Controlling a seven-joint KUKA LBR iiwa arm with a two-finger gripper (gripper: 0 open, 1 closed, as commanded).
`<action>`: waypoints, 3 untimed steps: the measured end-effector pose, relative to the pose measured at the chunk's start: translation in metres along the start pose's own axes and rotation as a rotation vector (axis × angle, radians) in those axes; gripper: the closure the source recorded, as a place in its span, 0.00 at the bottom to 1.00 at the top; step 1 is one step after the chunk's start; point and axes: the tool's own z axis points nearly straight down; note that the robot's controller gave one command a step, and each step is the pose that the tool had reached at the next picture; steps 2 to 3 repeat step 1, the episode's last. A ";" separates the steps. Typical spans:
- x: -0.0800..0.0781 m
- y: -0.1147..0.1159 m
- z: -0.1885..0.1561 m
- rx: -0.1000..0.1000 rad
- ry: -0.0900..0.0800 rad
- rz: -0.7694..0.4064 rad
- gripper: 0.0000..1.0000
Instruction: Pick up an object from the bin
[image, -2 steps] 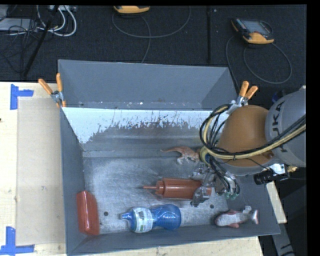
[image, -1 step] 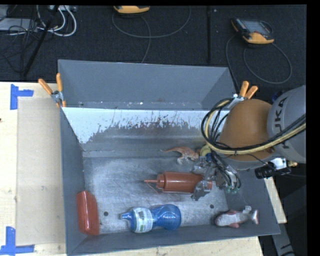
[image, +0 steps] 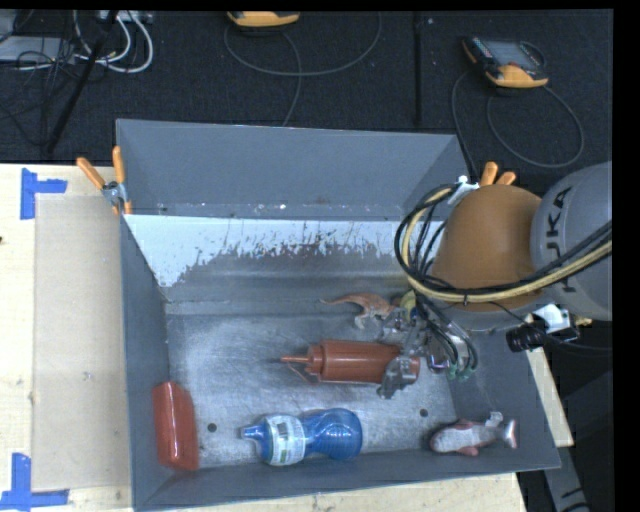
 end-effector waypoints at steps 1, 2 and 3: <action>-0.010 -0.036 -0.048 -0.002 -0.012 -0.022 1.00; -0.010 -0.036 -0.048 -0.002 -0.012 -0.022 1.00; -0.010 -0.036 -0.048 -0.002 -0.012 -0.022 1.00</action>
Offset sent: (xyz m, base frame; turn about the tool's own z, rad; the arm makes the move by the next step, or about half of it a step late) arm -0.0004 -0.0214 0.0920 -0.0209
